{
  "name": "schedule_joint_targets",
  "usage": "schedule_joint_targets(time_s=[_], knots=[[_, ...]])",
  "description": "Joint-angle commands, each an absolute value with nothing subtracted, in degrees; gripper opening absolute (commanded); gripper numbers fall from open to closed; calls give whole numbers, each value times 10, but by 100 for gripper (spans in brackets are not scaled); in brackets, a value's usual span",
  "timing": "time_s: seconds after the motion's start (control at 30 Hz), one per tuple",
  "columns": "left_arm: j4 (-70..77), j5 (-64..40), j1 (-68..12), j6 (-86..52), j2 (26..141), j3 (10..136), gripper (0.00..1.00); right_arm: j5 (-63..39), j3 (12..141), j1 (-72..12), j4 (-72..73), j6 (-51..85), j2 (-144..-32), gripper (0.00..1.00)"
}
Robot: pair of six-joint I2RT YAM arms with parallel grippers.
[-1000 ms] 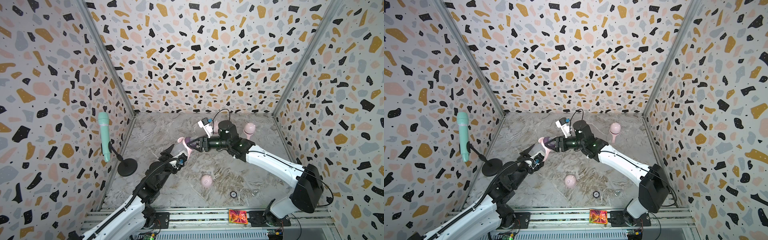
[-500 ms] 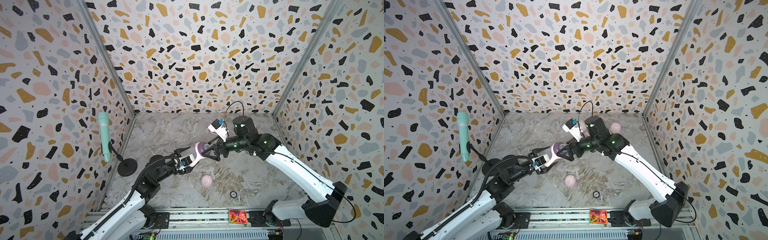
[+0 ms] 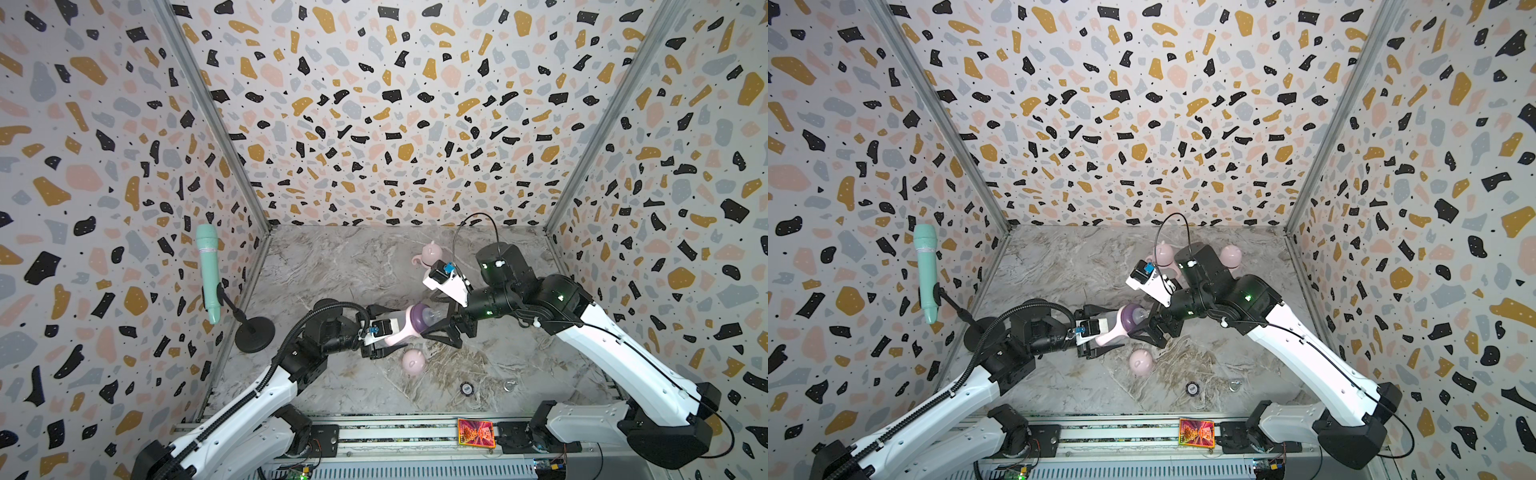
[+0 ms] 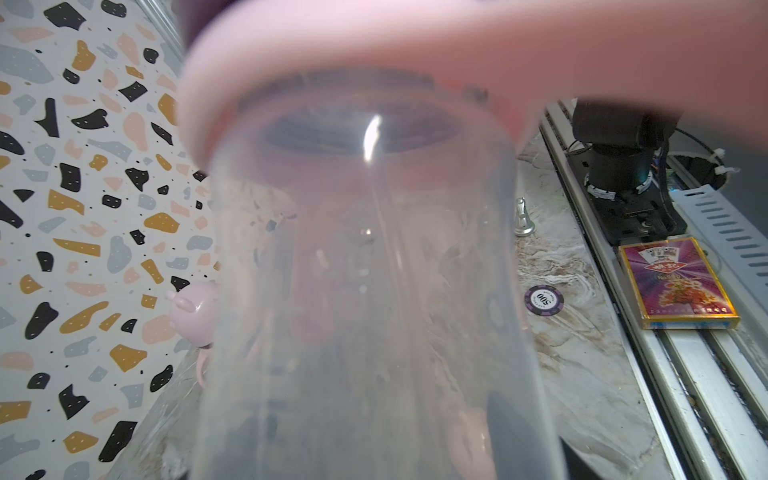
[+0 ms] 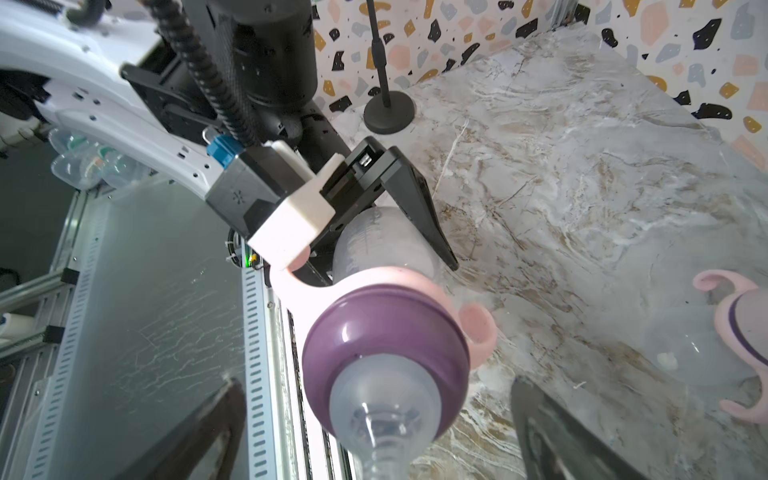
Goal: Assemble the baby bottles
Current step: Screw the nipple onto the baby bottle.
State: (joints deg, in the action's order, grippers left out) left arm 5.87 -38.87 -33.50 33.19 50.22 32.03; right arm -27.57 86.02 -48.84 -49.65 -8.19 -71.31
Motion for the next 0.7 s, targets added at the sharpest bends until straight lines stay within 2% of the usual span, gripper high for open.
schedule_joint_targets(time_s=[0.0,0.07,0.23,0.47,0.67], knots=[[73,-421,-336,338,499,346,24,-225,871,-499,-520,-105,-708,99],[73,-425,-336,340,498,346,24,-221,867,-500,-514,-103,-709,100],[69,-426,-336,343,498,348,24,-231,865,-500,-506,-96,-715,95],[66,-426,-336,345,496,349,24,-249,857,-500,-506,-97,-721,99],[64,-424,-336,345,498,350,24,-258,853,-501,-503,-95,-720,97]])
